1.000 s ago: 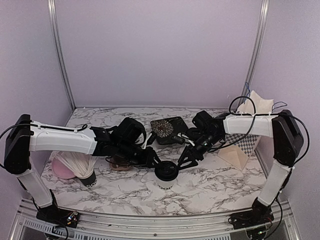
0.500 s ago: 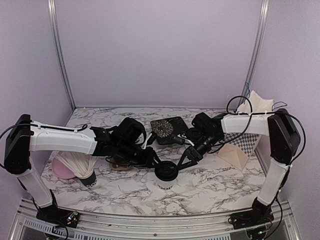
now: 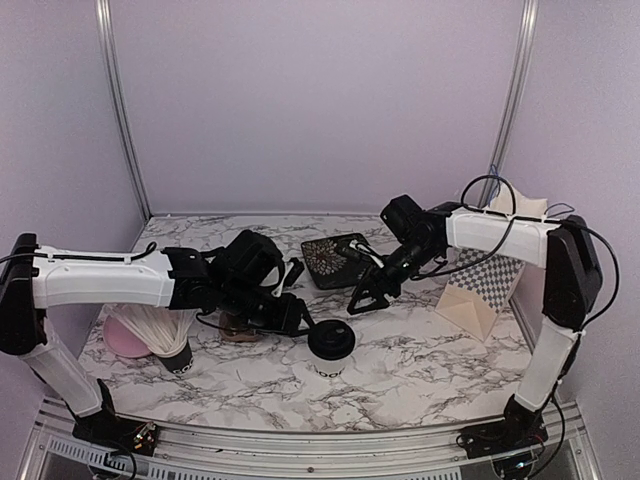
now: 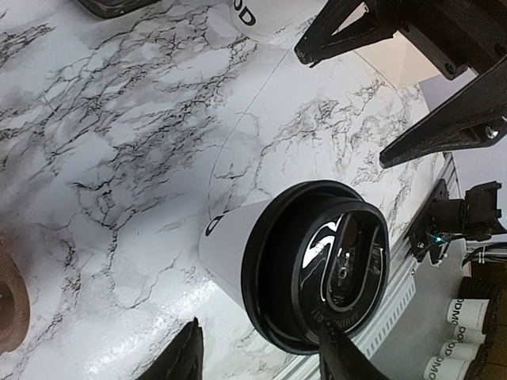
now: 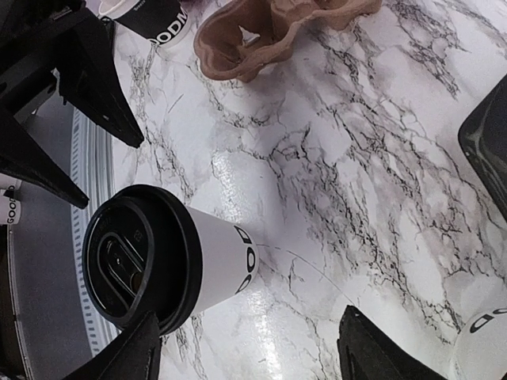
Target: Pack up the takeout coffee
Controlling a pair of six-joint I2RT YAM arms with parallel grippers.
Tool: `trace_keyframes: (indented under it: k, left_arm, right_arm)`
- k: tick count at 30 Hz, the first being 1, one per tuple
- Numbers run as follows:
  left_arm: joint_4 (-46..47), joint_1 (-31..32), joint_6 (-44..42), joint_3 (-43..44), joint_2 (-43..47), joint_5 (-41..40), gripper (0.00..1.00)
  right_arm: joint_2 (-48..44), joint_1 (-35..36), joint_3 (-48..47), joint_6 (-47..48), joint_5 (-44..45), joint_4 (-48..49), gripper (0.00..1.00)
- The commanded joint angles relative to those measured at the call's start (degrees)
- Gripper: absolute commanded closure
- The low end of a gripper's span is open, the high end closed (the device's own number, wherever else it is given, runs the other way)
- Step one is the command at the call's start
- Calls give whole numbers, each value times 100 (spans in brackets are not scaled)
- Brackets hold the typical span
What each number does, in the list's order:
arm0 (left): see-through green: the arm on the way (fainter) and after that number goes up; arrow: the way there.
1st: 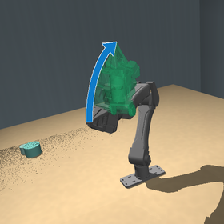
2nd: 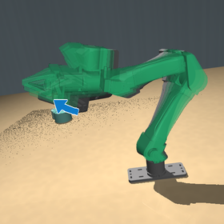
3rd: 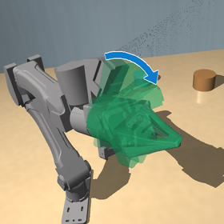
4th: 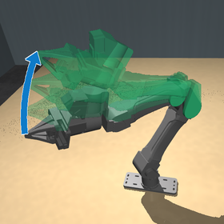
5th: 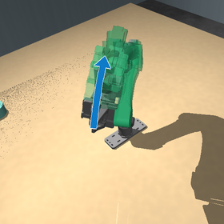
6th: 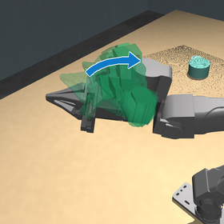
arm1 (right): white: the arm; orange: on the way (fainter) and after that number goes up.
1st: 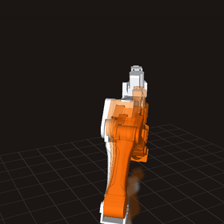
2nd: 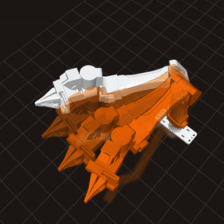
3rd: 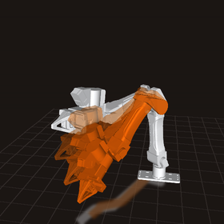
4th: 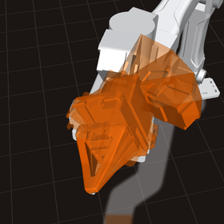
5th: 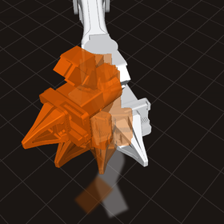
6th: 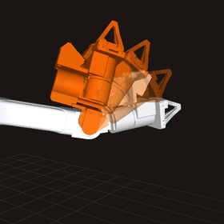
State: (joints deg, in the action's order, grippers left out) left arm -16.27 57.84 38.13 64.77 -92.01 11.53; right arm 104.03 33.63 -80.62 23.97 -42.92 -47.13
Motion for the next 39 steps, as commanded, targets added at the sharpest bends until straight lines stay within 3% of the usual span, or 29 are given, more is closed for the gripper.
trace_keyframes:
  k: [1,7,10,12,15,26,33,39]
  left_arm:
    - [-340,34,-249,271,398,-300,48]
    - [-447,25,-948,649,225,-669,45]
    - [-436,16,-1273,889,-65,-723,41]
    - [-355,16,-1420,1007,-258,-709,27]
    - [-121,16,-1471,1047,-502,-559,24]
    - [207,16,-959,767,-490,-158,31]
    - [273,25,-600,356,-245,-121,33]
    - [273,25,-493,173,-25,-157,35]
  right_arm:
    - [-406,21,-9,285,153,-169,25]
    - [-1053,53,846,873,224,-100,23]
    - [-1503,219,1474,1080,401,139,17]
    - [-1736,391,1895,913,654,552,11]
    - [-1865,754,2233,771,1127,999,2]
    - [-800,853,1170,264,1191,838,2]
    - [-397,1,741,30,896,807,2]
    - [-419,-174,680,34,975,875,1]
